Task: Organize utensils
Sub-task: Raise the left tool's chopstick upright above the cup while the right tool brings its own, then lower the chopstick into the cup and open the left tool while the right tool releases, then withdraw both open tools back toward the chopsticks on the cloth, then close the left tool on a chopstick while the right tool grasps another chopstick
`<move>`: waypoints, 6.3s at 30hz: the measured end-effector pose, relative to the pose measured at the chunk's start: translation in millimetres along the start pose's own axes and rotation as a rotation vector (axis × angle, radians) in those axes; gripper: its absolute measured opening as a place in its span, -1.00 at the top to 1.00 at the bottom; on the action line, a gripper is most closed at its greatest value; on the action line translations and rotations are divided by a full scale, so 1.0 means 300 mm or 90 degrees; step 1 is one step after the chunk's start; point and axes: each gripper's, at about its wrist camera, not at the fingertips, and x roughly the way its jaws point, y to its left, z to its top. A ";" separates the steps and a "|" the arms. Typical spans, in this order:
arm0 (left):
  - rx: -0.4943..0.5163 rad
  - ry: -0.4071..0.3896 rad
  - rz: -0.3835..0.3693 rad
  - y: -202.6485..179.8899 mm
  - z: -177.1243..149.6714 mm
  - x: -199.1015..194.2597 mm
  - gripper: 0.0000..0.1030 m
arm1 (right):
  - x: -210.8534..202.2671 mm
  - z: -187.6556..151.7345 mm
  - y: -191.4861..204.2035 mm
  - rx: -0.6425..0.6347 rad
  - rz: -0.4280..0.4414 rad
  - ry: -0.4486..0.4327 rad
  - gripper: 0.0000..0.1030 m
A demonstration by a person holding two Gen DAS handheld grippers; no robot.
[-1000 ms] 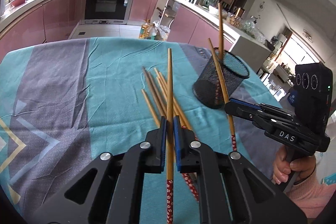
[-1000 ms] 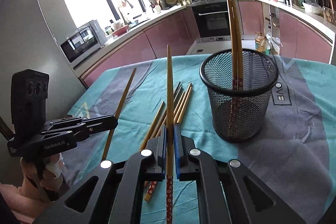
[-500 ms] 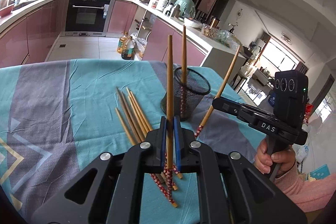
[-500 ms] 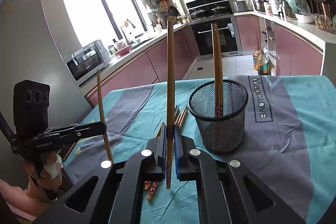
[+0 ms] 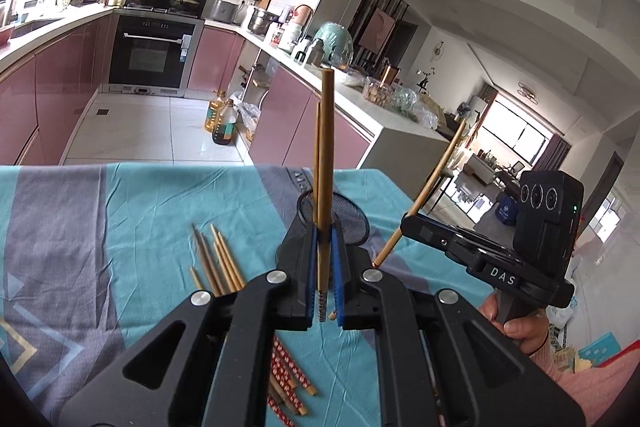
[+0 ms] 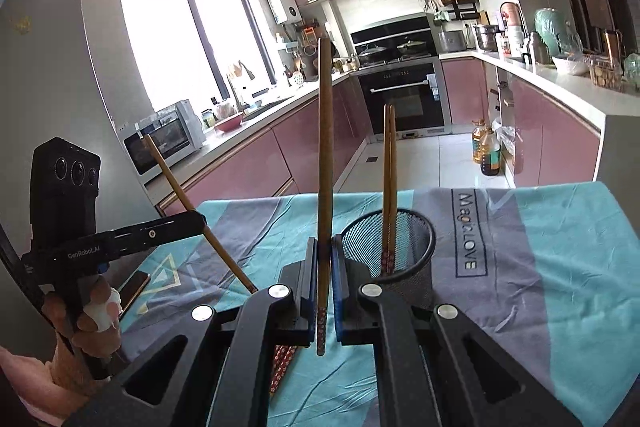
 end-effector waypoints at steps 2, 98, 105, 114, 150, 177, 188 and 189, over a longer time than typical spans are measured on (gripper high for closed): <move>0.003 -0.005 -0.002 -0.016 0.032 0.010 0.86 | -0.011 0.017 -0.003 -0.005 -0.004 -0.010 0.89; 0.023 0.126 0.180 0.145 -0.154 0.155 0.20 | 0.267 -0.176 0.073 -0.035 0.047 0.185 0.33; 0.011 0.169 0.191 0.188 -0.249 0.205 0.21 | 0.344 -0.239 0.099 -0.028 0.033 0.228 0.34; 0.016 0.190 0.200 0.197 -0.289 0.244 0.27 | 0.387 -0.261 0.113 -0.030 0.010 0.245 0.38; 0.037 0.222 0.221 0.224 -0.303 0.305 0.67 | 0.443 -0.255 0.114 -0.032 -0.020 0.250 0.61; 0.018 0.211 0.242 0.238 -0.289 0.337 0.75 | 0.513 -0.240 0.085 -0.015 -0.062 0.250 0.85; -0.022 0.191 0.236 0.243 -0.288 0.295 0.86 | 0.454 -0.233 0.057 0.020 -0.037 0.229 0.89; -0.022 0.188 0.234 0.240 -0.287 0.289 0.85 | 0.447 -0.232 0.057 0.021 -0.032 0.227 0.89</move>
